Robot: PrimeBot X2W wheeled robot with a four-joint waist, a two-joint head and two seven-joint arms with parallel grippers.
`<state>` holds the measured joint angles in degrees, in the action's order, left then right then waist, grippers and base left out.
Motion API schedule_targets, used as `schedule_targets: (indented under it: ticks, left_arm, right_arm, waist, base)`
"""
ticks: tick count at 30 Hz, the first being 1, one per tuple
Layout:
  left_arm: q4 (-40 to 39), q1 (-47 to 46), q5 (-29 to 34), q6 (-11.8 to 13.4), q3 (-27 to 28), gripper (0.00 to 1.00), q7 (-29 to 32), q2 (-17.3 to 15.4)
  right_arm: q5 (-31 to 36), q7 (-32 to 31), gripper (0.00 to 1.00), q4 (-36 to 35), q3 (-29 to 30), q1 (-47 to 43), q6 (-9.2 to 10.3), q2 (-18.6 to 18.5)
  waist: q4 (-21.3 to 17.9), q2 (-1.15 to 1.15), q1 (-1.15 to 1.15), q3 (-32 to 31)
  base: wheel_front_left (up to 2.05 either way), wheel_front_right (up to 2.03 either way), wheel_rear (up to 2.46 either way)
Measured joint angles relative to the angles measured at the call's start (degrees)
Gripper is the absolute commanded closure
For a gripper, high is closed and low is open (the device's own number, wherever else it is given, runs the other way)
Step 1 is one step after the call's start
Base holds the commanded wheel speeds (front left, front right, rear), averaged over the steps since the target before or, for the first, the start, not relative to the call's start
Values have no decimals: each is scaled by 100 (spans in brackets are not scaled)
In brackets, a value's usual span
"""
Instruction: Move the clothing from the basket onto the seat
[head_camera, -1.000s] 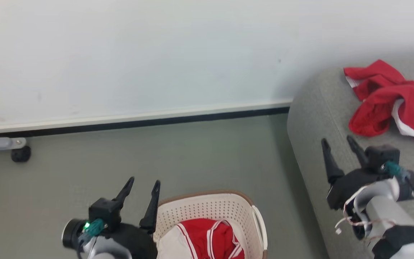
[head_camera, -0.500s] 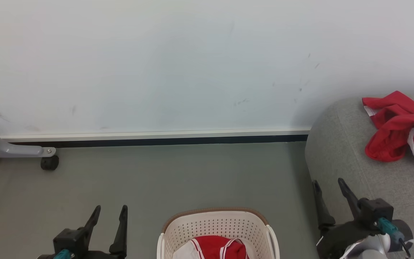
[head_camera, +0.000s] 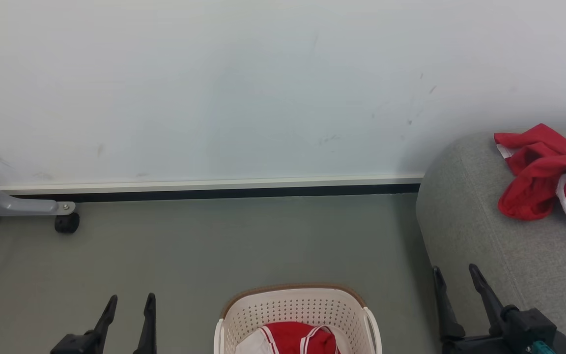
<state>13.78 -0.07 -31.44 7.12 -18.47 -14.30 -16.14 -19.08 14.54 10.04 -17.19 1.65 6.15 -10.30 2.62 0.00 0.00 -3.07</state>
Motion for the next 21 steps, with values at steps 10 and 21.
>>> schedule_targets:
  ticks: [10, 21]
  left_arm:
    - [-174, 215, 308, 0, 365, 0, 0, 36]
    - [-312, 403, 501, 1, 505, 0, 0, 149]
  right_arm:
    - [97, 0, 0, -575, 222, -432, 51, 46]
    - [147, 0, 0, -792, 342, -613, 92, 169]
  waist:
    - [-31, 0, 0, 12]
    - [-115, 0, 0, -3]
  base:
    - [0, 0, 0]
    - [0, 0, 0]
